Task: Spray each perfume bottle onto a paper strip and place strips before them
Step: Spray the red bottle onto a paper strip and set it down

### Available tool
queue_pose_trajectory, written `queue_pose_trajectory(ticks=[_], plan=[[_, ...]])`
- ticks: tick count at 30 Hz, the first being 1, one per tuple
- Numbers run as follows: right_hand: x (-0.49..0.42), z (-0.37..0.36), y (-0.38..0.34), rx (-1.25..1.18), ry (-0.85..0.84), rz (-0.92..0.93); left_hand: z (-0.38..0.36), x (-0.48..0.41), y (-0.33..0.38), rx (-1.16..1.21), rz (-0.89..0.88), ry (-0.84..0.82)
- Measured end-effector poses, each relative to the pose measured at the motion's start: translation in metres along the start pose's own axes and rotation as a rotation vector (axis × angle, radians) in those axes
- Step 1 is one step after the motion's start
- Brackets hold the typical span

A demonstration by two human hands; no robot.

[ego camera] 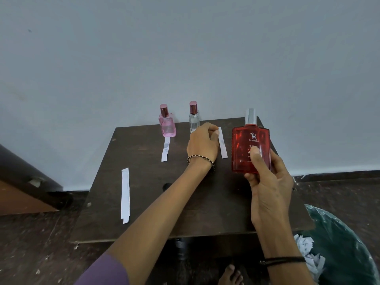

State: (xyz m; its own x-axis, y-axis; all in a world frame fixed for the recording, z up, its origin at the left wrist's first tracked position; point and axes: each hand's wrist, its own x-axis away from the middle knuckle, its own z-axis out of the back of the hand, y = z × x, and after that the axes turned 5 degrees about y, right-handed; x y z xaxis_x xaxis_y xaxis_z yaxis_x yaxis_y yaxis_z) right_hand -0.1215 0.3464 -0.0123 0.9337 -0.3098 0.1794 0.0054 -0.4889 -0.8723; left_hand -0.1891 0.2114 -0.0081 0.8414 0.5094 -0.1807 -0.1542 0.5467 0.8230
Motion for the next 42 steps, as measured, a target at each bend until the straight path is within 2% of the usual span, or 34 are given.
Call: queue_pose_trajectory(ticks=[4, 10, 13, 18, 26, 37, 42], plan=[[-0.001, 0.001, 0.0, 0.006, -0.002, 0.002, 0.014, 0.014, -0.007, -0.085, -0.141, -0.051], [0.001, 0.003, 0.0, 0.026, -0.025, 0.023, 0.028, 0.049, -0.024, -0.375, -0.465, -0.121], [0.001, 0.003, 0.001, 0.048, -0.036, 0.031, 0.027, 0.055, -0.025, -0.5, -0.56, -0.142], [0.002, 0.001, -0.001, 0.077, -0.059, 0.029, 0.026, 0.053, -0.025, -0.586, -0.603, -0.18], [-0.003, -0.001, -0.003, 0.075, -0.056, -0.101, 0.03, 0.047, -0.029, -0.679, -0.696, -0.238], [-0.055, -0.043, -0.017, 0.42, -0.229, 0.089, 0.031, 0.039, -0.028, -0.682, -0.719, -0.273], [-0.094, -0.063, -0.015, 0.472, -0.311, 0.124, 0.03, 0.038, -0.027, -0.665, -0.703, -0.273]])
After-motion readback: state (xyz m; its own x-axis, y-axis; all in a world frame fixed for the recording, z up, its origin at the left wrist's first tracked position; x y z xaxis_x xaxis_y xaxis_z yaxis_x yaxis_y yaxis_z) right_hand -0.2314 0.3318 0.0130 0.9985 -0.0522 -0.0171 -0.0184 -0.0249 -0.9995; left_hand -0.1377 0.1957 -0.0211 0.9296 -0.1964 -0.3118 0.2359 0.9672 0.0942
